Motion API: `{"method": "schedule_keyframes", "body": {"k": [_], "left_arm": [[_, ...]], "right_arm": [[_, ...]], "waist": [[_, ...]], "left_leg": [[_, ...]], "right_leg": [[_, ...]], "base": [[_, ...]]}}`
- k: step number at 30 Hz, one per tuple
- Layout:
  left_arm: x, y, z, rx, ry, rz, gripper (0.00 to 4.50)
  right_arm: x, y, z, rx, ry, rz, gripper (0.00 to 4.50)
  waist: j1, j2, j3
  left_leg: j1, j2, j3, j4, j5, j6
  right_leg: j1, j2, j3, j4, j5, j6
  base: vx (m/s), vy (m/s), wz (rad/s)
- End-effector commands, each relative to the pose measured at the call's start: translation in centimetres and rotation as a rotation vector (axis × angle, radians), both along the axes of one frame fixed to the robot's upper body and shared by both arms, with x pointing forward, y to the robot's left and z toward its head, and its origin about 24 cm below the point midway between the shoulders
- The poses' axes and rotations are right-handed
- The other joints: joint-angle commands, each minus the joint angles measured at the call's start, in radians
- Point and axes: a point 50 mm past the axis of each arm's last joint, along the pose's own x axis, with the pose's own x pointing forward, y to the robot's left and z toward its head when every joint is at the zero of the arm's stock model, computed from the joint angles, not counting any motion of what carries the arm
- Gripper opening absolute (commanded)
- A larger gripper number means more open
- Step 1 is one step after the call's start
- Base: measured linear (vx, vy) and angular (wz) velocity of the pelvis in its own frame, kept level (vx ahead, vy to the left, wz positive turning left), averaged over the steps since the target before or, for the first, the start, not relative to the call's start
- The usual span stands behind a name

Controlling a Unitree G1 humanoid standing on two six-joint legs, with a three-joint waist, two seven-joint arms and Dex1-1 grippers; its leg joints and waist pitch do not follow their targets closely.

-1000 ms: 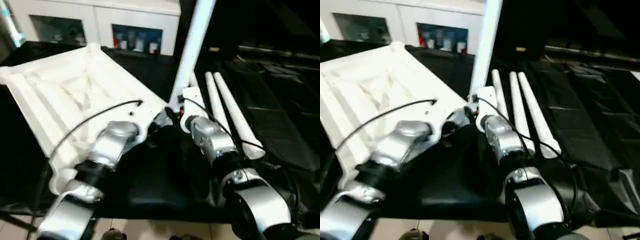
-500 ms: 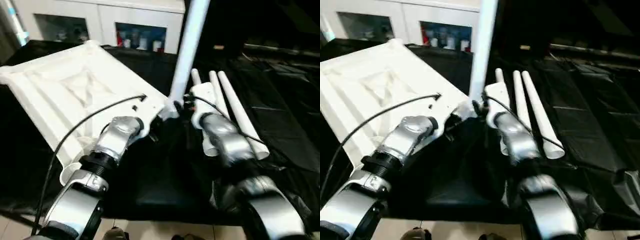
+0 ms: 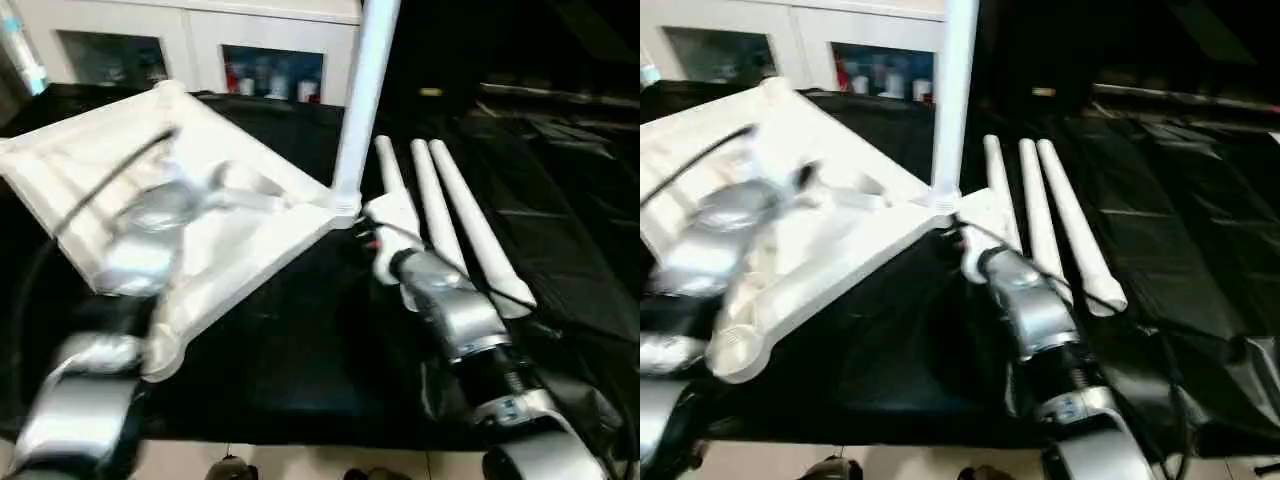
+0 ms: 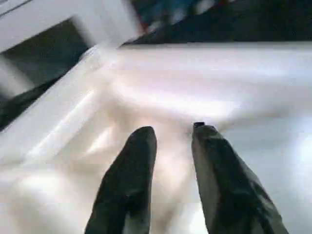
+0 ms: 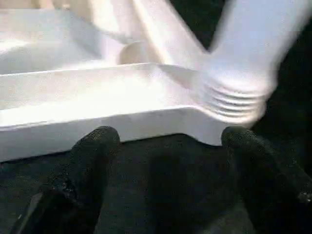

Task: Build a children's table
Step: Rotate leg to tighten, then rotate table base

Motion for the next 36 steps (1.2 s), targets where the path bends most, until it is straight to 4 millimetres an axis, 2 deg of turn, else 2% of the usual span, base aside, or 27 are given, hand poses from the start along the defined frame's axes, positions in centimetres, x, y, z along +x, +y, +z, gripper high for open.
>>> {"method": "schedule_keyframes", "body": {"k": [1,2,3,4,5,6,7,8,9,11,12,13,15,16,18,19,21,22,24,27,29,30,34,36], "left_arm": [[-1.2,1.5,1.4,0.050,-0.031,0.077,1.80],[-1.6,2.1,1.6,0.065,-0.032,0.098,1.89],[-2.4,3.1,1.9,0.100,-0.048,0.146,1.89],[-3.2,4.1,2.2,0.130,-0.062,0.196,2.07],[-3.9,4.9,2.5,0.150,-0.075,0.238,2.07],[-4.8,5.9,2.9,0.178,-0.086,0.286,2.15],[-5.3,6.4,3.1,0.193,-0.090,0.311,2.22],[-6.1,7.1,3.3,0.208,-0.087,0.350,2.27],[-6.6,7.6,3.4,0.216,-0.083,0.375,2.32],[-7.3,8.2,3.2,0.236,-0.058,0.398,2.49],[-8.7,9.4,2.7,0.272,0.007,0.441,2.60],[-9.4,9.8,2.3,0.285,0.044,0.456,2.74],[-9.6,9.8,2.2,0.284,0.056,0.461,2.83],[-10.1,9.9,1.5,0.278,0.114,0.451,2.94],[-11.4,9.3,-1.5,0.219,0.327,0.349,3.13],[-11.7,8.9,-2.1,0.199,0.373,0.321,3.17],[-12.5,7.3,-3.6,0.148,0.474,0.213,3.34],[-12.8,6.4,-4.1,0.126,0.510,0.164,3.57],[-13.1,4.7,-4.6,0.076,0.553,0.068,3.59],[-12.9,3.2,-4.7,0.043,0.556,-0.016,3.83],[-12.8,2.7,-4.6,0.029,0.552,-0.038,3.96],[-12.6,1.5,-4.6,0.002,0.553,-0.084,4.02],[-12.2,-1.0,-4.7,-0.030,0.556,-0.178,4.41],[-12.1,-1.9,-4.6,-0.041,0.558,-0.216,4.45]], "right_arm": [[0.4,0.1,0.2,-0.044,0.010,-0.007,3.78],[0.5,0.3,0.2,-0.050,0.012,-0.006,3.78],[0.6,0.5,0.2,-0.062,0.015,-0.006,3.78],[0.6,0.7,0.3,-0.065,0.016,-0.005,3.78],[0.7,0.8,0.3,-0.066,0.018,-0.003,3.78],[0.6,1.0,0.3,-0.068,0.024,0.001,3.78],[0.6,1.2,0.3,-0.069,0.028,0.004,3.78],[0.6,1.3,0.2,-0.071,0.031,0.008,3.78],[0.5,1.4,0.1,-0.073,0.032,0.010,3.78],[0.4,1.5,0.0,-0.073,0.035,0.015,3.78],[0.3,1.7,-0.1,-0.073,0.040,0.027,3.78],[0.2,1.8,-0.2,-0.073,0.044,0.031,3.78],[0.2,1.8,-0.2,-0.073,0.045,0.032,3.78],[0.1,1.9,-0.3,-0.074,0.048,0.033,3.78],[0.0,2.0,-0.4,-0.069,0.055,0.037,3.78],[0.0,2.0,-0.4,-0.067,0.057,0.038,3.78],[0.1,1.8,-0.2,-0.061,0.051,0.032,3.78],[0.2,1.5,-0.1,-0.065,0.048,0.016,3.78],[0.5,0.7,0.5,-0.079,0.057,-0.038,3.78],[0.8,-0.3,1.2,-0.088,0.077,-0.094,3.78],[0.8,-0.7,1.5,-0.081,0.089,-0.107,3.78],[0.8,-1.5,2.0,-0.067,0.108,-0.135,3.78],[1.1,-3.6,2.7,-0.073,0.121,-0.211,3.78],[1.3,-4.5,3.1,-0.071,0.135,-0.248,3.78]], "waist": [[-0.002,0.020,-0.077],[-0.001,0.022,-0.078],[-0.002,0.021,-0.074],[-0.002,0.020,-0.072],[-0.002,0.022,-0.072],[-0.002,0.019,-0.069],[-0.004,0.020,-0.068],[-0.004,0.022,-0.067],[-0.004,0.018,-0.064],[-0.002,0.020,-0.065],[-0.003,0.018,-0.064],[-0.006,0.017,-0.063],[-0.005,0.019,-0.063],[-0.001,0.017,-0.064],[-0.002,0.022,-0.064],[-0.003,0.020,-0.064],[-0.002,0.025,-0.067],[0.001,0.028,-0.068],[0.001,0.025,-0.063],[-0.001,0.022,-0.061],[-0.002,0.022,-0.061],[-0.003,0.025,-0.065],[0.001,0.024,-0.070],[0.001,0.022,-0.074]], "left_leg": [[0.018,0.038,-0.012,-0.067,-0.170,-0.017],[0.019,0.040,-0.013,-0.067,-0.168,-0.020],[0.020,0.037,-0.010,-0.067,-0.168,-0.021],[0.019,0.038,-0.010,-0.068,-0.173,-0.022],[0.018,0.039,-0.012,-0.069,-0.175,-0.024],[0.021,0.038,-0.011,-0.070,-0.192,-0.027],[0.018,0.037,-0.013,-0.073,-0.201,-0.030],[0.019,0.036,-0.013,-0.072,-0.208,-0.030],[0.020,0.036,-0.013,-0.073,-0.224,-0.032],[0.025,0.036,-0.013,-0.073,-0.250,-0.038],[0.020,0.037,-0.016,-0.076,-0.250,-0.039],[0.018,0.035,-0.015,-0.077,-0.247,-0.035],[0.022,0.034,-0.013,-0.075,-0.246,-0.034],[0.024,0.035,-0.013,-0.074,-0.247,-0.035],[0.020,0.035,-0.016,-0.079,-0.257,-0.040],[0.023,0.034,-0.015,-0.078,-0.263,-0.041],[0.024,0.035,-0.015,-0.078,-0.259,-0.044],[0.026,0.036,-0.014,-0.077,-0.263,-0.047],[0.028,0.034,-0.013,-0.079,-0.292,-0.052],[0.024,0.031,-0.016,-0.081,-0.326,-0.059],[0.027,0.030,-0.016,-0.080,-0.327,-0.063],[0.029,0.030,-0.016,-0.078,-0.324,-0.066],[0.029,0.030,-0.014,-0.075,-0.290,-0.071],[0.023,0.027,-0.014,-0.072,-0.242,-0.073]], "right_leg": [[0.048,-0.081,0.053,-0.058,-0.115,-0.190],[0.049,-0.083,0.053,-0.055,-0.112,-0.191],[0.045,-0.079,0.054,-0.058,-0.114,-0.188],[0.046,-0.080,0.055,-0.058,-0.116,-0.183],[0.046,-0.081,0.054,-0.057,-0.122,-0.179],[0.042,-0.080,0.055,-0.061,-0.143,-0.169],[0.045,-0.078,0.054,-0.061,-0.164,-0.159],[0.042,-0.078,0.055,-0.064,-0.173,-0.153],[0.039,-0.079,0.055,-0.066,-0.196,-0.147],[0.034,-0.080,0.056,-0.069,-0.231,-0.138],[0.037,-0.080,0.056,-0.068,-0.230,-0.137],[0.035,-0.077,0.056,-0.068,-0.224,-0.134],[0.031,-0.075,0.057,-0.069,-0.218,-0.135],[0.031,-0.077,0.058,-0.068,-0.210,-0.139],[0.031,-0.078,0.056,-0.067,-0.223,-0.140],[0.030,-0.077,0.057,-0.068,-0.224,-0.142],[0.030,-0.077,0.058,-0.066,-0.199,-0.151],[0.029,-0.076,0.058,-0.064,-0.184,-0.158],[0.029,-0.072,0.057,-0.067,-0.199,-0.159],[0.032,-0.072,0.057,-0.075,-0.283,-0.123],[0.030,-0.071,0.058,-0.077,-0.296,-0.111],[0.032,-0.071,0.058,-0.077,-0.294,-0.109],[0.033,-0.070,0.057,-0.071,-0.241,-0.111],[0.042,-0.069,0.056,-0.064,-0.183,-0.122]], "base": [[0.000,0.000,0.00],[0.000,0.000,0.00],[0.000,0.000,0.00],[0.000,0.000,0.00],[0.000,0.000,0.00],[0.000,0.000,0.00],[0.000,0.000,0.00],[0.000,0.000,0.00],[0.000,0.000,0.00],[0.000,0.000,0.00],[0.000,0.000,0.00],[0.000,0.000,0.00],[0.000,0.000,0.00],[0.000,0.000,0.00],[0.000,0.000,0.00],[0.000,0.000,0.00],[0.000,0.000,0.00],[0.000,0.000,0.00],[0.000,0.000,0.00],[0.000,0.000,0.00],[0.000,0.000,0.00],[0.000,0.000,0.00],[0.000,0.000,0.00],[0.000,0.000,0.00]]}}
